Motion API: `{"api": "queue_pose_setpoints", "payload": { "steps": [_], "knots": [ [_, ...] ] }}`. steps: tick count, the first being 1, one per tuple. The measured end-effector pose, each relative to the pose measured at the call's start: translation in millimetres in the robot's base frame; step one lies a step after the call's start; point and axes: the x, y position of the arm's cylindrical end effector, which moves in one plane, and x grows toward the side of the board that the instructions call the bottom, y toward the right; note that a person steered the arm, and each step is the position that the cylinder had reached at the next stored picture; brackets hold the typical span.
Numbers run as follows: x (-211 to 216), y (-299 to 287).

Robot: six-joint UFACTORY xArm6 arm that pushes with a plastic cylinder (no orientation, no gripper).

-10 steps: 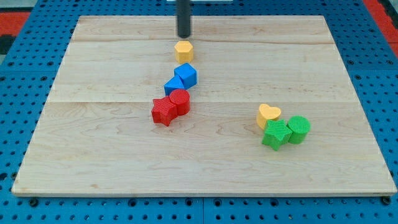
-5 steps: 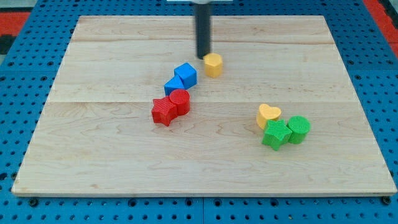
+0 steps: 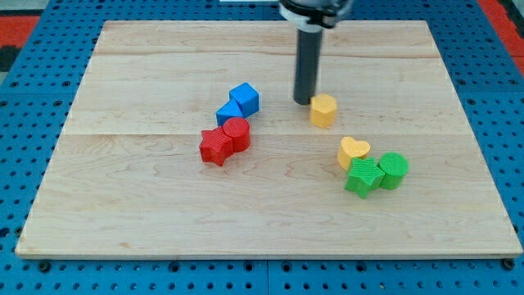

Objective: Slide the hexagon on top of green star

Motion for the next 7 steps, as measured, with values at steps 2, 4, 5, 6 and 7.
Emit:
{"api": "queue_pose_setpoints", "payload": {
  "steps": [2,4,5,6,7],
  "knots": [
    [-3.6,34.2],
    [30.2,61.0],
    [50.2,63.6],
    [69.9,65.8],
    [71.1,83.7]
  ]
}}
